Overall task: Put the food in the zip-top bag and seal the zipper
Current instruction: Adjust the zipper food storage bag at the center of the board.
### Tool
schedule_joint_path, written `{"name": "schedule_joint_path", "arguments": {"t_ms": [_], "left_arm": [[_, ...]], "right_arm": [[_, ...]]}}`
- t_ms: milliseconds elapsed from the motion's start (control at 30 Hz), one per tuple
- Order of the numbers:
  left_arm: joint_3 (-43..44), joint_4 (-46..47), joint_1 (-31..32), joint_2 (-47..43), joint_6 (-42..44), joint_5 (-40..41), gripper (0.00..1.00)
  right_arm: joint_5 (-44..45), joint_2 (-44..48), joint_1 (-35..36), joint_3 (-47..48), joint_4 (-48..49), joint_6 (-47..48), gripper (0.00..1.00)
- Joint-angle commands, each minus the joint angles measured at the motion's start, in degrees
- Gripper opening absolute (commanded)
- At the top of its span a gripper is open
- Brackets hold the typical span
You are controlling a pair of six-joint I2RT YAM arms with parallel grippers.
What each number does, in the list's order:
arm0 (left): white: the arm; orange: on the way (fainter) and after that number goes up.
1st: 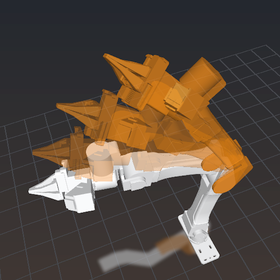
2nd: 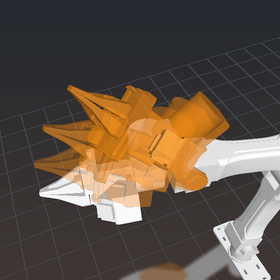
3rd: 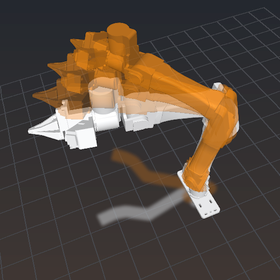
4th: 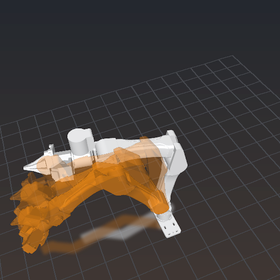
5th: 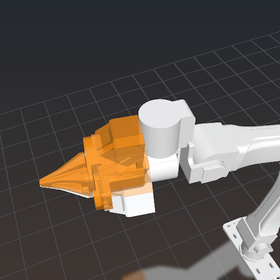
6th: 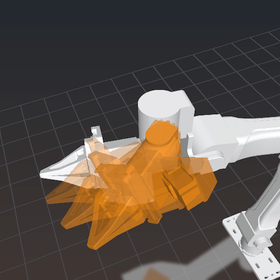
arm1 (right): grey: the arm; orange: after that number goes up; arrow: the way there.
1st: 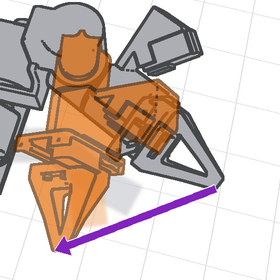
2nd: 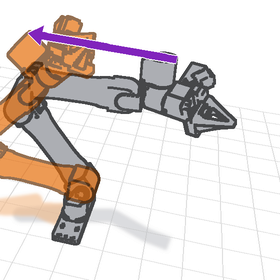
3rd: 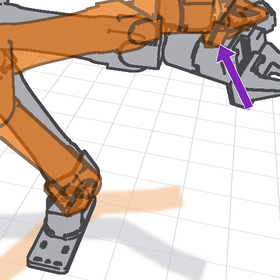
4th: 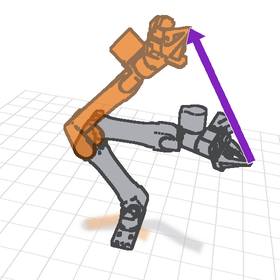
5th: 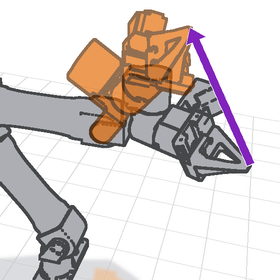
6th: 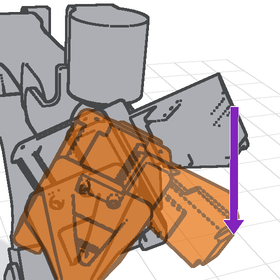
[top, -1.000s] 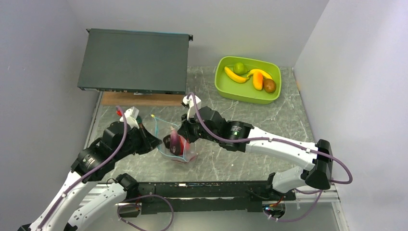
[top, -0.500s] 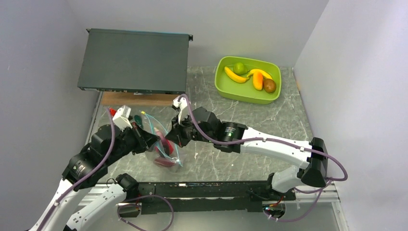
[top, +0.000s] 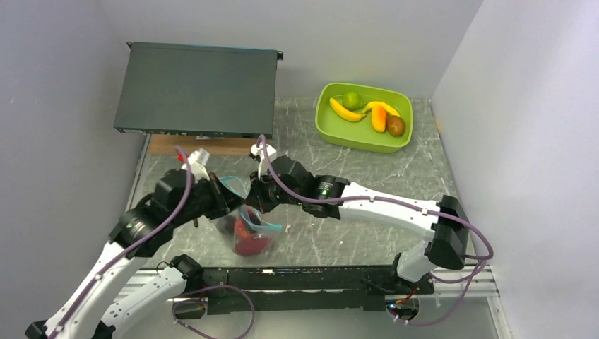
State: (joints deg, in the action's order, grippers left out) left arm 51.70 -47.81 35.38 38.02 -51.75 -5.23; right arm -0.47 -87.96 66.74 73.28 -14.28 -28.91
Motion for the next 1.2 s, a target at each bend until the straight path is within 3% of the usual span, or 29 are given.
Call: {"name": "schedule_joint_path", "arguments": {"t_ms": [0, 267, 500, 633, 733, 867, 1067, 1167], "left_arm": [[7.94, 0.07, -0.09, -1.63, 2.15, 1.58, 0.0], [-7.0, 5.85, -0.04, -2.17, -2.39, 2.25, 0.0], [-1.39, 6.53, -0.18, -1.74, -2.11, -1.31, 0.0], [1.13, 4.95, -0.08, -3.96, -2.14, 1.09, 0.0], [-2.89, 5.15, -0.05, -5.62, -2.4, 4.34, 0.0], [-11.57, 7.38, -0.47, -3.84, -4.47, 1.85, 0.0], [0.56, 3.36, -0.4, -0.6, -0.38, 2.49, 0.0], [1.4, 3.6, -0.4, -1.82, -0.48, 3.62, 0.0]], "right_arm": [[1.77, 5.07, 0.14, 6.19, 0.4, 0.73, 0.0], [1.47, 4.03, -0.58, -0.21, 5.39, -1.48, 0.0], [0.82, 5.04, -0.5, 3.43, 4.11, -0.28, 0.0], [0.83, 6.98, -0.56, 3.02, 4.62, -0.52, 0.0], [0.82, 6.92, -0.8, -0.49, 6.47, -1.87, 0.0], [-2.24, 3.33, -1.32, -3.79, 7.48, -4.23, 0.0], [-3.25, 3.45, -1.34, -1.86, 6.44, -2.98, 0.0], [-1.94, 3.86, -1.35, 0.27, 4.5, -2.07, 0.0]]}}
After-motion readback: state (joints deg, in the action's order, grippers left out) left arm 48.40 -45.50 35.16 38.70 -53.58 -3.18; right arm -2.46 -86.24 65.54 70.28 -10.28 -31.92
